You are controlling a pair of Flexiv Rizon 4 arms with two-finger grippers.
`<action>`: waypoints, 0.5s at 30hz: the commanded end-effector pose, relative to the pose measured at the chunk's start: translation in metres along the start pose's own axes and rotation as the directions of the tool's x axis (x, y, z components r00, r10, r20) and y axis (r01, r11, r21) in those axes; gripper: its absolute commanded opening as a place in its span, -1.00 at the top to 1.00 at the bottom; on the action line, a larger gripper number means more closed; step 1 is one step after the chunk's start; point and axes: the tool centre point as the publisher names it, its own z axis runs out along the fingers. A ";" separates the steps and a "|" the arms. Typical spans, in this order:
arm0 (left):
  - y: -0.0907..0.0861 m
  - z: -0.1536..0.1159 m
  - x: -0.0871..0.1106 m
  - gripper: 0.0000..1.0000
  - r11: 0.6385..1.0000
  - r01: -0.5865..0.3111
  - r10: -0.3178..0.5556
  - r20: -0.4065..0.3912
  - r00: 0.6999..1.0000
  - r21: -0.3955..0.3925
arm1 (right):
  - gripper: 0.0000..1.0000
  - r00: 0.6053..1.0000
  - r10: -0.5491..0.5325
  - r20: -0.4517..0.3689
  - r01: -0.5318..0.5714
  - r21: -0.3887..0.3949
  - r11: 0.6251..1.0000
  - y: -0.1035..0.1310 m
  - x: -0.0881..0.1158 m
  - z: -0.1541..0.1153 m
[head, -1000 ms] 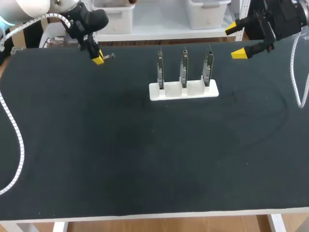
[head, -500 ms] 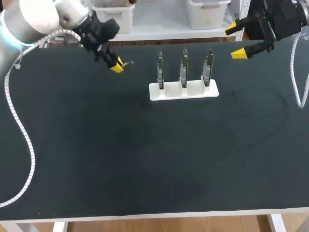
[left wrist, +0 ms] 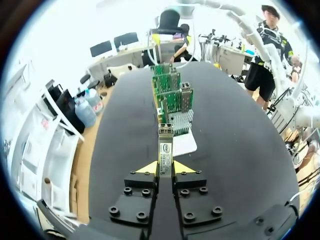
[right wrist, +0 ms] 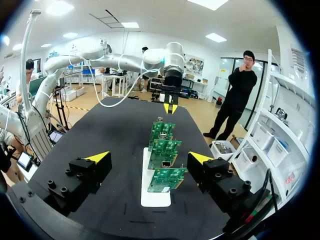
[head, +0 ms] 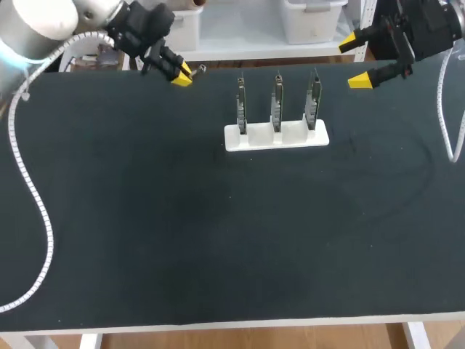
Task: Pick up the optical module with the left hand, and insert it into the network port with the right hand.
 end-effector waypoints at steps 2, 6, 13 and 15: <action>-0.012 -0.002 -0.009 1.00 0.993 -0.042 0.050 0.067 0.996 -0.114 | -1.00 1.000 0.000 -0.002 0.000 0.003 1.000 0.002 -0.001 0.000; -0.011 -0.005 -0.018 1.00 0.990 -0.060 0.069 0.066 0.995 -0.125 | -1.00 1.000 0.000 -0.002 0.000 0.003 1.000 0.002 -0.001 0.000; -0.007 -0.006 -0.037 1.00 0.987 -0.106 0.112 0.049 0.992 -0.117 | -1.00 1.000 0.000 -0.002 0.000 0.003 1.000 0.002 -0.001 0.000; -0.005 -0.006 -0.041 1.00 0.988 -0.121 0.124 0.020 0.992 -0.096 | -1.00 1.000 0.000 -0.002 0.000 0.003 1.000 0.002 -0.001 0.000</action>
